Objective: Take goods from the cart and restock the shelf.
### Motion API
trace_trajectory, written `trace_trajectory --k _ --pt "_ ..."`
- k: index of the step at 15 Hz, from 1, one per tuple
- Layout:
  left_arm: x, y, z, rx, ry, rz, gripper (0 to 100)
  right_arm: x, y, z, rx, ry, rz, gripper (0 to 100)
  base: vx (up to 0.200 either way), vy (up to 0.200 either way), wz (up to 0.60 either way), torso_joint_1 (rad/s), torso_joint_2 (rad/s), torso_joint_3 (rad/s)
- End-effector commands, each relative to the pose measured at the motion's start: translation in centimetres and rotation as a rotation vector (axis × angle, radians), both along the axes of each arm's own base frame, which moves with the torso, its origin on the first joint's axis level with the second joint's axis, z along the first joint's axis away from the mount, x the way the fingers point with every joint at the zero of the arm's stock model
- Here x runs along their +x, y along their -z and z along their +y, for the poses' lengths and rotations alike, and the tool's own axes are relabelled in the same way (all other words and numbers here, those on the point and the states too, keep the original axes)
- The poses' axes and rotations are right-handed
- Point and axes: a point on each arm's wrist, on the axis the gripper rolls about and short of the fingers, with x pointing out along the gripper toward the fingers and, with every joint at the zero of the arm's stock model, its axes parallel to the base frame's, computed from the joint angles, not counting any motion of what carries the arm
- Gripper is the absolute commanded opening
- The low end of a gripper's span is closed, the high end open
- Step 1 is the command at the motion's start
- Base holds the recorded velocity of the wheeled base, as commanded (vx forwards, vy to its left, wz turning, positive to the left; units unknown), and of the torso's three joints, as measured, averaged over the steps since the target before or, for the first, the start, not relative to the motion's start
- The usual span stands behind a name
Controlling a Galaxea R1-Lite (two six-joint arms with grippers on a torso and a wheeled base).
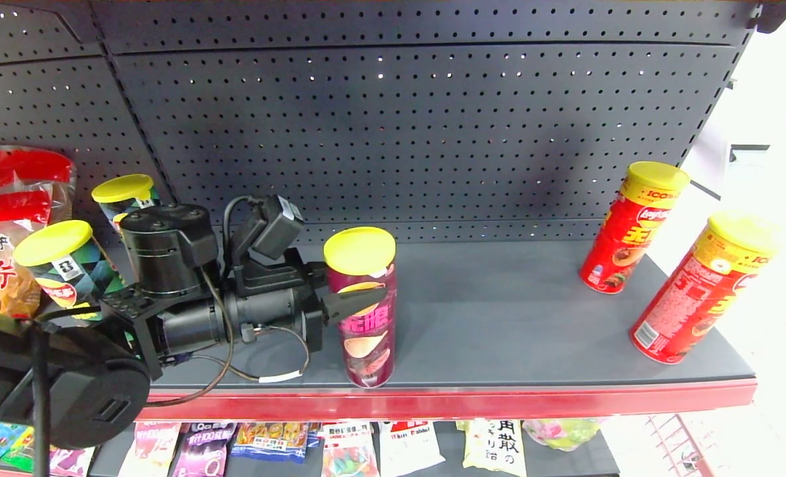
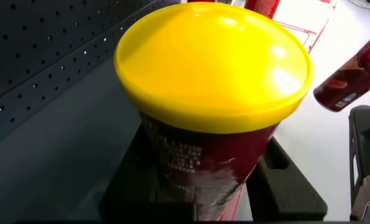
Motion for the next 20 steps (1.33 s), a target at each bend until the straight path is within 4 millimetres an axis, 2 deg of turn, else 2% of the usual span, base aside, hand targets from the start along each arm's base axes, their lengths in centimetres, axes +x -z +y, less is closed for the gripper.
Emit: trace_trajectory --k 1,2,8,13,18,20 --pt "0.0 0.1 0.0 0.002 0.000 0.004 0 0.0 0.0 0.0 -0.001 -0.001 0.002 0 0.000 0.000 0.00 0.000 0.00 0.000" --pt "0.0 0.1 0.0 0.001 0.000 0.003 100 0.0 0.0 0.0 -0.001 -0.001 0.002 0 0.000 0.000 0.00 0.000 0.00 0.000" --pt "-0.6 0.6 0.5 0.012 -0.011 0.024 100 0.0 0.0 0.0 0.000 -0.001 0.000 0 0.000 0.000 0.00 0.000 0.00 0.000" --pt "-3.0 0.0 4.0 0.007 -0.086 0.029 100 0.0 0.0 0.0 -0.001 -0.004 0.003 0 0.000 0.000 0.00 0.000 0.00 0.000" --pt "-7.4 -1.0 7.2 -0.013 -0.152 -0.013 100 0.0 0.0 0.0 -0.001 -0.009 0.006 0 0.000 0.000 0.00 0.000 0.00 0.000" --pt "-10.8 -0.9 8.6 -0.021 -0.181 -0.045 100 0.0 0.0 0.0 -0.001 -0.009 0.005 0 0.000 0.000 0.00 0.000 0.00 0.000"
